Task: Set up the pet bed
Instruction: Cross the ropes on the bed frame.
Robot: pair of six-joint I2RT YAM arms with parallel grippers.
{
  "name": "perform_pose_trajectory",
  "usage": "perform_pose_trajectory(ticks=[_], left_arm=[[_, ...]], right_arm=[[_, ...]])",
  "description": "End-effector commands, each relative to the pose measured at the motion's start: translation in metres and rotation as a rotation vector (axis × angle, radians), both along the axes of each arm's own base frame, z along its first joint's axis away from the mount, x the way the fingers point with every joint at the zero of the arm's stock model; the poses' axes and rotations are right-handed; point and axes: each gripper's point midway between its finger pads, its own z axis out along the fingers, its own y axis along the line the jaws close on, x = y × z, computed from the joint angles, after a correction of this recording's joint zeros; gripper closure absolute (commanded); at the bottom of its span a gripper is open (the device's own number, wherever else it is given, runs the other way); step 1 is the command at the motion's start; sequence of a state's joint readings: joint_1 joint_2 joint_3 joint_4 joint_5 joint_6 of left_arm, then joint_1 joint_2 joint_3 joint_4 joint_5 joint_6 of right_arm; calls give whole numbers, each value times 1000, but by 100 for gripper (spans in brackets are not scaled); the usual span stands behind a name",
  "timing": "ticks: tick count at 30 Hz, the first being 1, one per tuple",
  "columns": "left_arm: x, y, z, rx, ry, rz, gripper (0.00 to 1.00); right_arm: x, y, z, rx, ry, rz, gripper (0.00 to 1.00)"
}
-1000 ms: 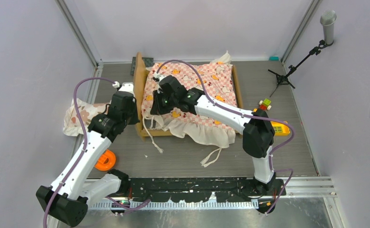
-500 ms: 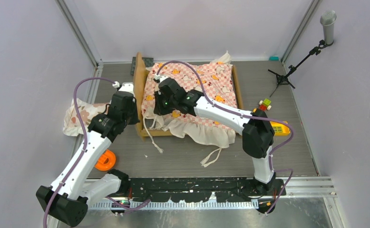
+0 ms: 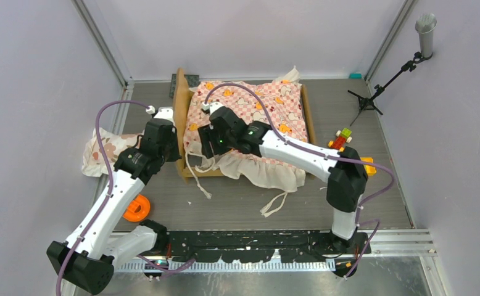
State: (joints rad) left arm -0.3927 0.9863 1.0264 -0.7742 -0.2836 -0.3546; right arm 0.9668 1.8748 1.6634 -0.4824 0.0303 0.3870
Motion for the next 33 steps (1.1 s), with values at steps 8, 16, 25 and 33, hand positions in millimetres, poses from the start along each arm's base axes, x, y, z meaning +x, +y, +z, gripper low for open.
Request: perform_pose_trajectory(ticks=[8, 16, 25, 33], left_arm=[[19, -17, 23, -81, -97, -31, 100], [20, -17, 21, -82, -94, -35, 100], [20, -17, 19, -81, -88, -37, 100], [20, -17, 17, -86, -81, -37, 100]], right_arm=[[-29, -38, 18, 72, 30, -58, 58], [-46, -35, 19, 149, 33, -8, 42], [-31, -36, -6, -18, -70, 85, 34], [-43, -26, -9, -65, -117, 231, 34]])
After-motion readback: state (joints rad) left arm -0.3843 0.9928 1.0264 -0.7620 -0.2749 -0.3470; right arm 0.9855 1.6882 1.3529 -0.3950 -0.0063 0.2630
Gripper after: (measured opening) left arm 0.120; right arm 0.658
